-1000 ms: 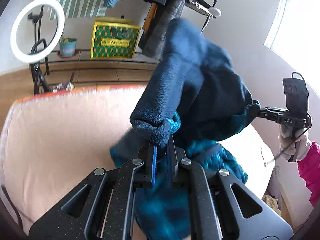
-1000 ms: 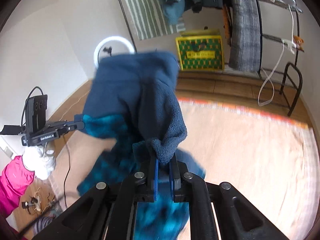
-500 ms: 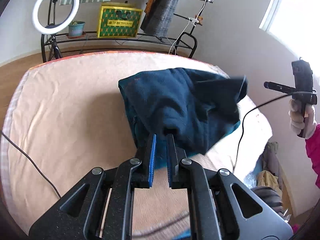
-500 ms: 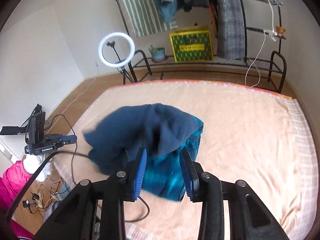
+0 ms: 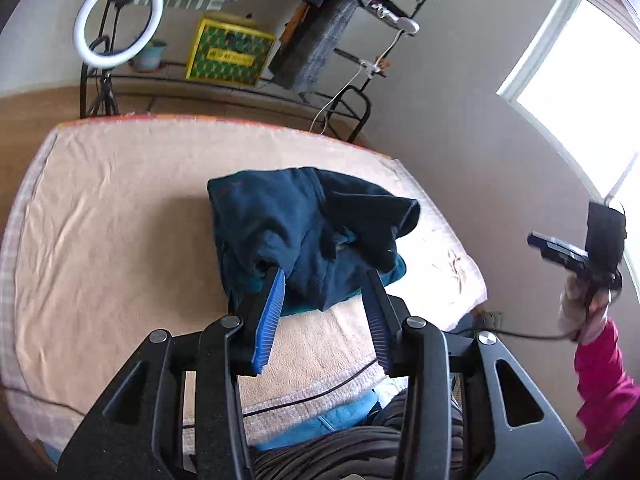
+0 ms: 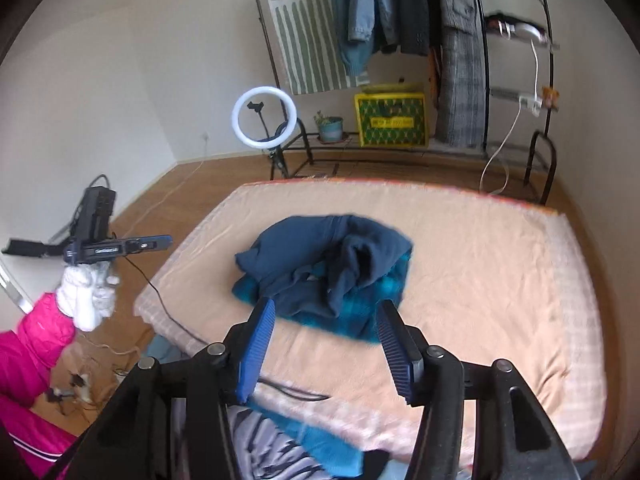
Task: Fold large clothes
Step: 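Lower the navy fleece bundle onto the bed and open both tools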
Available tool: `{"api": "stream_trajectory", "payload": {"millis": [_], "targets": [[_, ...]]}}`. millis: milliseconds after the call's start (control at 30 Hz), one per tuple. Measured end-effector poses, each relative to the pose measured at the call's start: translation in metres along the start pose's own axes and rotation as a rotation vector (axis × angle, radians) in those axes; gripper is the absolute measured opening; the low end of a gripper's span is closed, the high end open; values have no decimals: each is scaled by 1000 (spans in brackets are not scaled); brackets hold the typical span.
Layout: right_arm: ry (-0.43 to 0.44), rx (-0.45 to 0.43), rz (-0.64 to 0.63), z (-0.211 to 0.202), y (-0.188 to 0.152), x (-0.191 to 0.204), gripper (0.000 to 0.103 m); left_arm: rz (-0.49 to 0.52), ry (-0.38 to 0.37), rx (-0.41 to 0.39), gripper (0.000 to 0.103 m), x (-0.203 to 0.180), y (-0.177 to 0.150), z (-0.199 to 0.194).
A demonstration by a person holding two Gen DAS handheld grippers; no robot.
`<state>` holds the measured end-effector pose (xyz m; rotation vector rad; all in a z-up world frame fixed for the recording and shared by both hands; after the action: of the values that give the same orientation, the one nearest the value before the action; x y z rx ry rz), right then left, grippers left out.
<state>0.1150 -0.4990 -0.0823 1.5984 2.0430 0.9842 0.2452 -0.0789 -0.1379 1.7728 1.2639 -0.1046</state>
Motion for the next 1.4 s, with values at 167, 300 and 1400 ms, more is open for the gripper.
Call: {"api": "stream_trajectory", "payload": {"millis": [167,300,1400], "targets": [[70,55,94,55,-17,-4,65,-221,-65,36,43,43,0,44],[103,96,145,114,-19,-5,66,-331,-68,58,43,73,0,79],[-175,-210,0,-73,64,-1,67,19,46,-203,43,-80,77,-119]]}}
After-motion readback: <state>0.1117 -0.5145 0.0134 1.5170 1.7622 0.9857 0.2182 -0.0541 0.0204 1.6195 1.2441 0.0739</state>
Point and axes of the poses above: each gripper's, at about its wrist camera, not at the fingertips, and z roughly the way its jaws point, x to its left, y to its top, the point moved 5 cm from there along z, roughly the way its jaws point, and after that the axes turned 8 degrees about -y, right-handed, at the moved point
